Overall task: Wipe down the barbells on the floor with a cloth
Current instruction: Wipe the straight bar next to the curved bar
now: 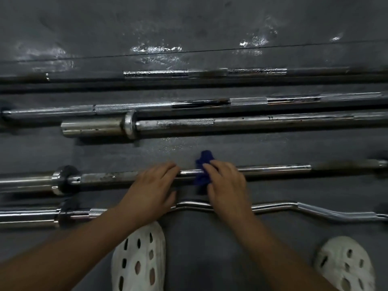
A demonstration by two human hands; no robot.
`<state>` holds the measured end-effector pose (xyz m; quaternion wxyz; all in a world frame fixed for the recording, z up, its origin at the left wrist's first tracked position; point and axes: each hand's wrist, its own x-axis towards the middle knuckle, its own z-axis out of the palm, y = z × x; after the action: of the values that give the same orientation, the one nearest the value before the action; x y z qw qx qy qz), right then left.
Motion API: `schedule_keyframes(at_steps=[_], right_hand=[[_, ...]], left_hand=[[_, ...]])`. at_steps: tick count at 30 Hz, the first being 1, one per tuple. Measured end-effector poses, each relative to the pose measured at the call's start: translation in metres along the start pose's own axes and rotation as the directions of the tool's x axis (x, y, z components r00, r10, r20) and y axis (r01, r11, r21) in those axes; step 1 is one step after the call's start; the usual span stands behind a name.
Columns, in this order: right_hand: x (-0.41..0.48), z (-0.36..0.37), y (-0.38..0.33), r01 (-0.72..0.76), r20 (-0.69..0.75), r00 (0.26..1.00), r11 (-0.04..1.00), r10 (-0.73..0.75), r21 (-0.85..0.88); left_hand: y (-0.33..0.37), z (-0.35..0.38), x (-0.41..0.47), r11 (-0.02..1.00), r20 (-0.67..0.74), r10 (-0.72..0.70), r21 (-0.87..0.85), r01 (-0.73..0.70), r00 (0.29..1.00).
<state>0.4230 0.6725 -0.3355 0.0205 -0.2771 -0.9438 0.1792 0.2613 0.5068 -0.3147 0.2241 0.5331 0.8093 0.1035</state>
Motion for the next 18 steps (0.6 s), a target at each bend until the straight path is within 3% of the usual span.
schedule_keyframes(at_steps=[3, 4, 5, 6, 8, 9, 11, 13, 15, 18], right_hand=[[-0.007, -0.006, 0.019, -0.357, -0.177, 0.918, 0.934, 0.354, 0.015], [-0.004, 0.000, 0.004, -0.394, -0.187, 0.899, 0.918, 0.395, 0.046], [0.000, 0.006, -0.019, -0.333, -0.129, 0.931, 0.940, 0.341, 0.079], [-0.001, 0.012, -0.039, -0.177, -0.065, 0.981, 0.980, 0.183, 0.089], [-0.001, 0.012, -0.043, 0.098, 0.017, 0.995, 0.994, -0.099, 0.046], [0.002, 0.008, -0.028, 0.108, 0.022, 0.994, 0.993, -0.109, 0.038], [-0.002, -0.001, -0.002, -0.147, -0.044, 0.988, 0.988, 0.149, 0.052], [-0.006, -0.001, -0.006, -0.376, -0.065, 0.922, 0.923, 0.381, 0.079], [-0.010, 0.007, -0.022, -0.286, -0.039, 0.957, 0.957, 0.287, 0.044], [-0.012, 0.009, -0.004, 0.032, 0.012, 0.999, 0.999, -0.032, -0.024]], left_hand=[[-0.005, 0.001, -0.004, 1.000, -0.028, 0.004, 0.025, -0.004, 1.000], [-0.005, 0.002, -0.004, 1.000, -0.031, 0.004, 0.031, -0.003, 1.000], [-0.005, 0.003, -0.004, 0.999, -0.026, 0.002, 0.036, -0.001, 1.000], [-0.006, 0.003, -0.005, 0.999, -0.014, -0.002, 0.041, 0.003, 1.000], [-0.010, 0.003, -0.009, 0.999, 0.009, -0.015, 0.052, 0.014, 1.000], [-0.012, 0.003, -0.012, 0.998, 0.013, -0.021, 0.061, 0.020, 1.000], [-0.017, 0.004, -0.019, 0.997, 0.026, -0.027, 0.079, 0.025, 0.999], [-0.017, 0.004, -0.021, 0.995, 0.032, -0.036, 0.097, 0.033, 0.999], [-0.013, 0.005, -0.019, 0.993, 0.039, -0.040, 0.112, 0.036, 0.998], [-0.010, 0.004, -0.019, 0.993, 0.040, -0.051, 0.110, 0.046, 0.998]])
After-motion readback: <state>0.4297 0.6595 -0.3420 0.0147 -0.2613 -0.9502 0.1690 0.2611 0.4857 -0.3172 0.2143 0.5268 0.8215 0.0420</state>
